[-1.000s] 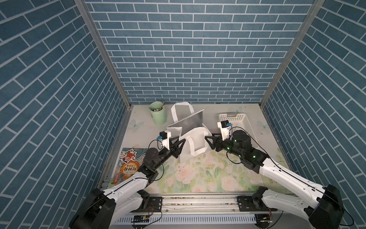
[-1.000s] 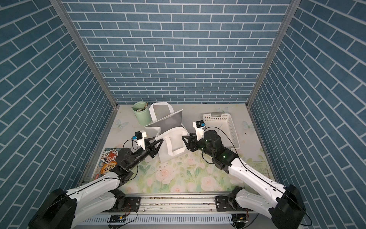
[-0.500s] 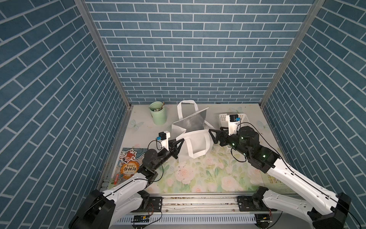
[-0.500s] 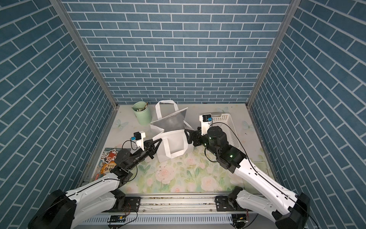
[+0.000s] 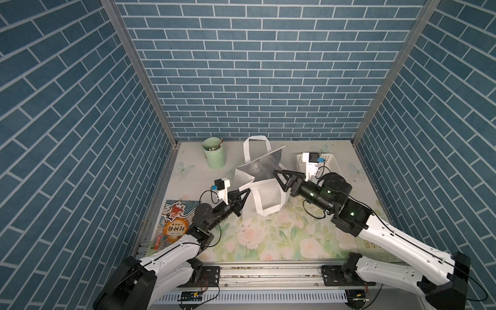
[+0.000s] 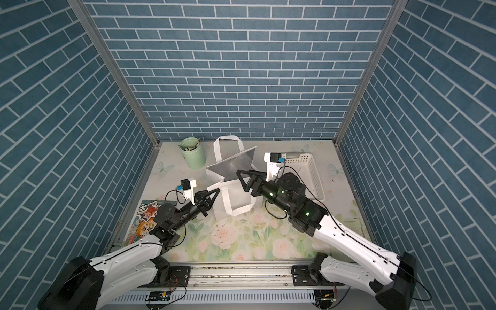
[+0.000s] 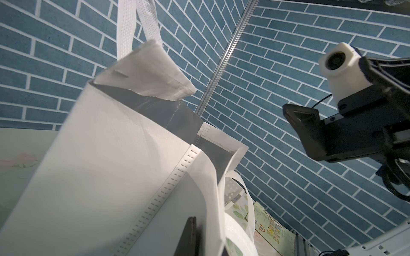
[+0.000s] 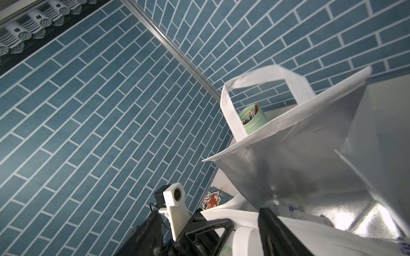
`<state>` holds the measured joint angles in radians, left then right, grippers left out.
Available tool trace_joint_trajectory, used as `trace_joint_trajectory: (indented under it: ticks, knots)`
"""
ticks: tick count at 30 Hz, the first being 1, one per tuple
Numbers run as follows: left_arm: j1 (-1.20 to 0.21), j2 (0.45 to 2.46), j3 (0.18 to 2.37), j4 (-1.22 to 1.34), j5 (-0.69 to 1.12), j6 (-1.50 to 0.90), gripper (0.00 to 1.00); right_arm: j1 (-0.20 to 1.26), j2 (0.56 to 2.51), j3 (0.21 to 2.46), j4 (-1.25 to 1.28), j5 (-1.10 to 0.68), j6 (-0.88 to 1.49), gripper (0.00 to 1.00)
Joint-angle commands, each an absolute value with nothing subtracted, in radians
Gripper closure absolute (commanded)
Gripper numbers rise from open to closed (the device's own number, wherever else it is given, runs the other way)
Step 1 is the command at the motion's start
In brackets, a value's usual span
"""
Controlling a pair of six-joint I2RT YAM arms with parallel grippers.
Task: Place the ice pack in the delivery bag
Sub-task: Close the delivery bag at the center of the board, then seal the delivery bag at the center of the board.
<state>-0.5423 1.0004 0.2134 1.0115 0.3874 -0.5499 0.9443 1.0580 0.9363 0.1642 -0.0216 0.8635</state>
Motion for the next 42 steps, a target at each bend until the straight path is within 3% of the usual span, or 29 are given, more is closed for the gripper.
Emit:
trace_joint_trajectory:
  ticks: [1,6,14,29,42]
  knots:
    - [-0.554,1.008,0.209,1.069,0.411,-0.562,0.86,0.974,1.150,1.011,0.277,-0.033,0.954,0.30]
    - [-0.566,1.035,0.211,1.083,0.410,-0.564,0.86,0.980,1.241,1.050,0.317,0.025,1.067,0.30]
    - [-0.575,1.053,0.205,1.087,0.402,-0.563,0.86,0.978,1.388,1.266,-0.013,0.157,1.255,0.35]
    - [-0.581,1.033,0.202,1.069,0.391,-0.563,0.86,0.977,1.465,1.258,0.070,0.141,1.351,0.50]
    - [-0.594,1.027,0.204,1.062,0.384,-0.566,0.86,0.977,1.539,1.298,0.080,0.136,1.371,0.55]
